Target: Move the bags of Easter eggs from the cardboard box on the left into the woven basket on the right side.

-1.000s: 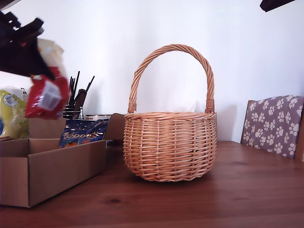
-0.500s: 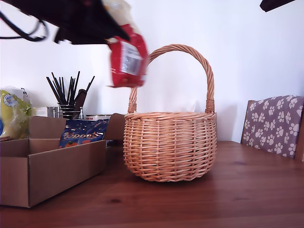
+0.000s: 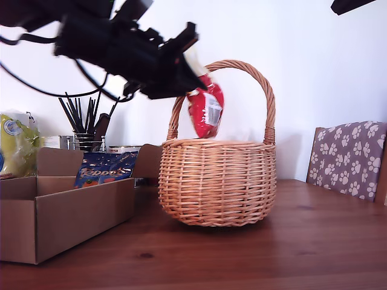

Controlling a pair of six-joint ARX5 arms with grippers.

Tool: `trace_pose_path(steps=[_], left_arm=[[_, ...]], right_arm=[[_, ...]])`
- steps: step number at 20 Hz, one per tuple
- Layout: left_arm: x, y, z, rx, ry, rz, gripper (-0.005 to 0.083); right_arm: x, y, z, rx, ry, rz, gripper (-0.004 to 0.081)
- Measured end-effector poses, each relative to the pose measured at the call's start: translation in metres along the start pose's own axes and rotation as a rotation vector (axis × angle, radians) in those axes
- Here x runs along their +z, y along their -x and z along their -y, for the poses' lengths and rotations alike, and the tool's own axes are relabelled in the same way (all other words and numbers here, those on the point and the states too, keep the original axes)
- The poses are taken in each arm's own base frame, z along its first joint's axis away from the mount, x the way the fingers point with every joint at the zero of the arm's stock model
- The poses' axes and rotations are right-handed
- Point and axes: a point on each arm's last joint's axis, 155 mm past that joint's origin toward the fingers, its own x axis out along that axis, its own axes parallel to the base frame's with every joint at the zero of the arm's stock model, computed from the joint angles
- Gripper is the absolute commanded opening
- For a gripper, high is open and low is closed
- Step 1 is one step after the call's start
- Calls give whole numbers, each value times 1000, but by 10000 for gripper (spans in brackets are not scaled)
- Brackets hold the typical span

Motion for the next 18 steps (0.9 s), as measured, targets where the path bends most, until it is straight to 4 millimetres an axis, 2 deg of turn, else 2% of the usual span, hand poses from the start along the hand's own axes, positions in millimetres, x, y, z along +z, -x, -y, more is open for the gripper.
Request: trace_pose_path(steps=[3,8,9,10,12,13,17,18], left_arm=[[-2,-19,-11,46,0,0,-19],[-42,-36,-45,171,18,-68,-11],[-44,-36,-48,182,19,-73,21],[-44,-36,-48,183,18,-71,98],[-44,-36,-49,187,18,-71,331],[-44,-36,-48,186,14,-70,363],[-46,-39,-39,163,-65,-84,356],[-49,-39,-34,153,-106,-97,331]], right_arm=[[0,0,0,0,0,0,-13],[0,0,0,0,0,0,-13],[0,0,0,0,0,0,-13],[0,0,0,0,0,0,-13],[0,0,0,0,0,0,-13],[0,0,0,0,0,0,-13],[0,0,0,0,0,0,-13],[0,0,0,0,0,0,-13]])
